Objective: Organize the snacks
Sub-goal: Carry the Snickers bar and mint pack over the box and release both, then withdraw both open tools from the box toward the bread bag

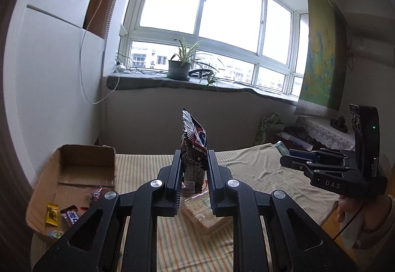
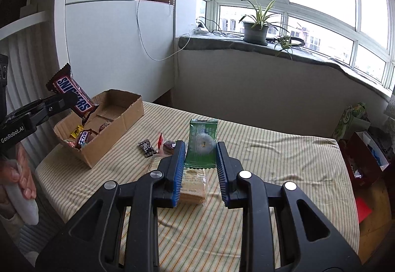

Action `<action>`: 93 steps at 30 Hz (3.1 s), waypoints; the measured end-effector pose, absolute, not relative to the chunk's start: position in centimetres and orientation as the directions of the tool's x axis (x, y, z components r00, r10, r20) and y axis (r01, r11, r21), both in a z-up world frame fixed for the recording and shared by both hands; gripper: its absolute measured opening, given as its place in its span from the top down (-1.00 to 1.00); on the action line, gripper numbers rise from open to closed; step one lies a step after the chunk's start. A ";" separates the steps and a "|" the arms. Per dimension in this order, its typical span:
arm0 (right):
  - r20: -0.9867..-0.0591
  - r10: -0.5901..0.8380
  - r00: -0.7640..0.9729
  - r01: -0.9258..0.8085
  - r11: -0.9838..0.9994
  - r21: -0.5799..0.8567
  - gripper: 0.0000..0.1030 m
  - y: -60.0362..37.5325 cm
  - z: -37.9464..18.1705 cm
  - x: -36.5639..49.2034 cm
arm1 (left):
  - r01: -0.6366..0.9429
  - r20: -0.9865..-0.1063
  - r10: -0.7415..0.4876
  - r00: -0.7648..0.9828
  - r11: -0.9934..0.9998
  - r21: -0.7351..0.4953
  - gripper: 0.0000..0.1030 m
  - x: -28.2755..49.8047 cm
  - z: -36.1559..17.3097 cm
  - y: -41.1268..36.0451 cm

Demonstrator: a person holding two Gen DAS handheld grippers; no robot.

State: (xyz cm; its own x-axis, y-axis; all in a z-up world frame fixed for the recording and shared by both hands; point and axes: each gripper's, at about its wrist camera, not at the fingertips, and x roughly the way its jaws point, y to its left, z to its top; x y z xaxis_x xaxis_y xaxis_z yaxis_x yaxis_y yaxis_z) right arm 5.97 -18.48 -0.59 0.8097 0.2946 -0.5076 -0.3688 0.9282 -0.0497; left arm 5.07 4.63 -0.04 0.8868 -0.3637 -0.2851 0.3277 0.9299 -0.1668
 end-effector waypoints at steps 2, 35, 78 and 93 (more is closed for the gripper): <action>-0.518 0.304 0.800 -0.387 0.921 -0.056 0.49 -16.9 -0.7 6.4 | 0.319 -0.288 -0.359 0.888 0.931 -0.179 0.68 5.0 -0.5 5.6; -0.584 0.587 0.561 -0.727 0.686 -0.010 0.49 7.6 -4.9 12.2 | 0.040 -0.350 -0.118 0.929 0.974 -0.222 0.68 5.8 -3.8 20.9; -0.522 0.576 0.629 -0.631 0.771 0.090 0.00 -5.6 -5.9 11.4 | 0.002 -0.446 -0.091 0.890 0.981 -0.195 -0.57 6.6 -3.9 14.0; -0.511 0.416 0.753 -0.412 0.902 0.126 -0.18 -21.4 -6.2 11.8 | 0.178 -0.539 -0.237 0.808 0.971 -0.160 -0.57 10.3 -5.0 1.2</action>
State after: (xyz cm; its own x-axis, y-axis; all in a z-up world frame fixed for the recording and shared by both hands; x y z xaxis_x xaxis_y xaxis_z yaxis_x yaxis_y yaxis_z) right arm 11.76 -21.35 -6.21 0.7528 0.4155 -0.5105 -0.4125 0.9022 0.1261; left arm 10.26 1.20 -4.98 0.8079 -0.2373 -0.5395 0.1783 0.9709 -0.1599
